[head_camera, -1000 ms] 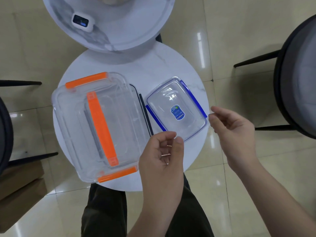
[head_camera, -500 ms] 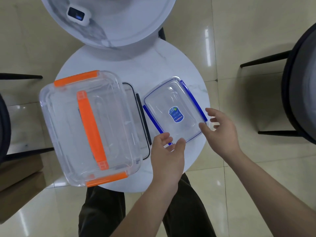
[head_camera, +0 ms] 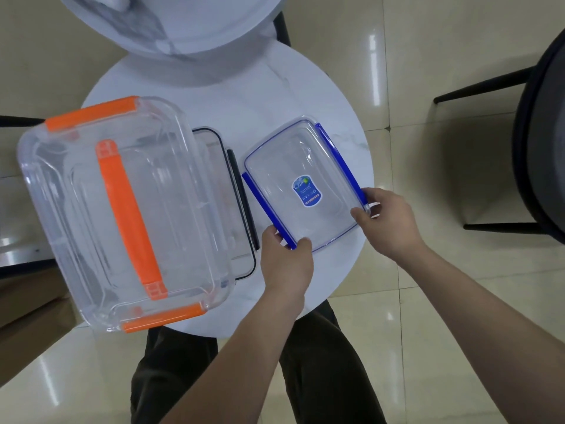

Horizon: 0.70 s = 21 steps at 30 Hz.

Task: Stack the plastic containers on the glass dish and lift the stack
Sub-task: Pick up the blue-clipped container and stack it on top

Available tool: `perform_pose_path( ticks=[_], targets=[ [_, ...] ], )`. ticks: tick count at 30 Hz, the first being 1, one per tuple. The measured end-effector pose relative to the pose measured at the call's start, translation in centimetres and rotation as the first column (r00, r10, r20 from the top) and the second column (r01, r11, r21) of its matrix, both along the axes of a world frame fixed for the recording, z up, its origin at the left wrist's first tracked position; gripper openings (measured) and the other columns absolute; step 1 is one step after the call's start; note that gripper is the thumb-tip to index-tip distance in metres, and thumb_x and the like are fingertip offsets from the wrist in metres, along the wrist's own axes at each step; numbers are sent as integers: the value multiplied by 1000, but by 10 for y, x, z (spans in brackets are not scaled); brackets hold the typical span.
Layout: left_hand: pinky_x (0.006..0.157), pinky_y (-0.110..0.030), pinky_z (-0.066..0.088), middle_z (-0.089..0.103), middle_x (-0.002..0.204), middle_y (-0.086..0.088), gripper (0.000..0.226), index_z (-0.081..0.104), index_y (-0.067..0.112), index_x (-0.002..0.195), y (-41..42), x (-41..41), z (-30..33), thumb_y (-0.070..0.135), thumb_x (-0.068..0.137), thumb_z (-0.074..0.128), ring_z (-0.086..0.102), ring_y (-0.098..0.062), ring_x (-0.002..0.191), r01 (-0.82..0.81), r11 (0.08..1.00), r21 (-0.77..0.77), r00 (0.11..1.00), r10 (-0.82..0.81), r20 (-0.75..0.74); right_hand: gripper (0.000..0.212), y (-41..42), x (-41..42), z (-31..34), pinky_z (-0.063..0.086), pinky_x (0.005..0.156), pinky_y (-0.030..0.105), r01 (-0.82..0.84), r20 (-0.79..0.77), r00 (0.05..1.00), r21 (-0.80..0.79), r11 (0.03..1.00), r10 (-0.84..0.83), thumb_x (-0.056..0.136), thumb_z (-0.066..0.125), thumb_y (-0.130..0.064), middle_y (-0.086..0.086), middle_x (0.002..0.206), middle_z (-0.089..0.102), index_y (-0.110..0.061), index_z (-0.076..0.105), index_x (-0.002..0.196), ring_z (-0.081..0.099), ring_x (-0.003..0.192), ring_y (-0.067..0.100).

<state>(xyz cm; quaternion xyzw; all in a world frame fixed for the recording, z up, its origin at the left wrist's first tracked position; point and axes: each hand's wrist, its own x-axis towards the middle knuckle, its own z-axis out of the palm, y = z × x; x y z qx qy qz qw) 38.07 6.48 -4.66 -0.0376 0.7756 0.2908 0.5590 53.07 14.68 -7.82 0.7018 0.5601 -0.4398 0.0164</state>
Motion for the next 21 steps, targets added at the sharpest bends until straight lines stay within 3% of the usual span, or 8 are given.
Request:
perform_pose_path(
  ticks=[5,17,21],
  targets=[
    [67,-18,55,58,133,3,61,45,26,139,-4,-2,-10,17,88,76,59,-24,123,45,999,23,999,-45,-27,37,6,-1,-1,38,58,10,-24,-53,998,-50,998,21,92,58,-10,7,116,65,-11,60,129,58,90,20],
    [62,-10,53,60,131,1,53,48,26,135,-11,2,-28,22,90,75,62,-22,117,118,989,94,983,-103,-153,34,9,-8,-5,40,54,11,74,-55,995,-78,994,-78,86,61,-2,-2,97,60,-13,64,118,58,75,6],
    [69,-15,55,60,133,-2,53,47,24,137,-13,2,-32,20,91,73,62,-24,119,144,984,106,980,-127,-152,29,11,-11,-6,40,52,13,74,-28,997,-98,992,-77,85,59,-1,-2,91,59,-14,62,110,56,71,7]
  ],
)
